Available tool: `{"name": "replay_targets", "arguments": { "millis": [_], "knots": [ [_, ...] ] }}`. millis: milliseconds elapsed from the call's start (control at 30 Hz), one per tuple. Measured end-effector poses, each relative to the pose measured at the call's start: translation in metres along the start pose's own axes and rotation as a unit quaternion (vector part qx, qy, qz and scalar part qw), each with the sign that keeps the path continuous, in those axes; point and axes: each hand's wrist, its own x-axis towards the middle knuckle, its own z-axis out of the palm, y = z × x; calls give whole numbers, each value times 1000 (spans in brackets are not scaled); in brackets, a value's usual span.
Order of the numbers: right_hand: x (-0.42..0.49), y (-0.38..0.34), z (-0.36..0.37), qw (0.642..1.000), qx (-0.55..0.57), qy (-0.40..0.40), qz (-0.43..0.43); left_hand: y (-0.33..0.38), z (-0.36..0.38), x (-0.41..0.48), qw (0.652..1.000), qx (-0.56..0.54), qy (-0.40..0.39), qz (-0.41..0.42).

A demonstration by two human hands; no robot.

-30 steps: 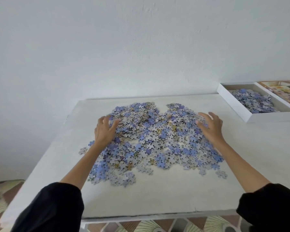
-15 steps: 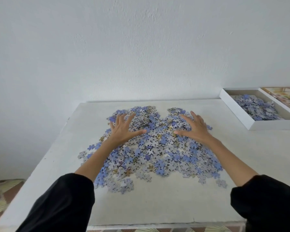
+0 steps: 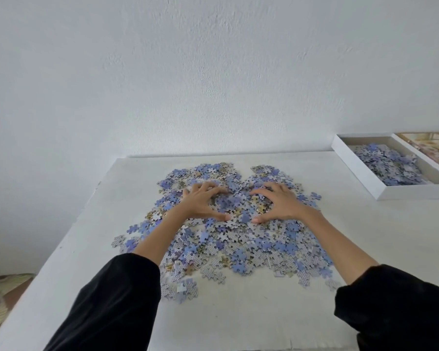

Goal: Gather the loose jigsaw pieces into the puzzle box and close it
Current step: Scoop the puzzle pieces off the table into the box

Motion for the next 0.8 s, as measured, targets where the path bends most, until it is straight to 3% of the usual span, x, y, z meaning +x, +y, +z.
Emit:
{"name": "replay_targets", "arguments": {
  "millis": [167, 333, 633, 800],
  "knots": [
    [-4, 2, 12, 996, 38, 78, -4, -1, 17, -4, 992, -102, 68, 42],
    [-7, -15, 28, 972, 89, 207, -61, 16, 21, -12, 978, -141, 149, 48],
    [-12, -22, 5, 942, 284, 171, -50, 22, 2, -15, 953, -250, 149, 79],
    [-20, -21, -15, 917, 341, 173, -117, 18, -16, -21, 929, -327, 124, 123]
  ]
}}
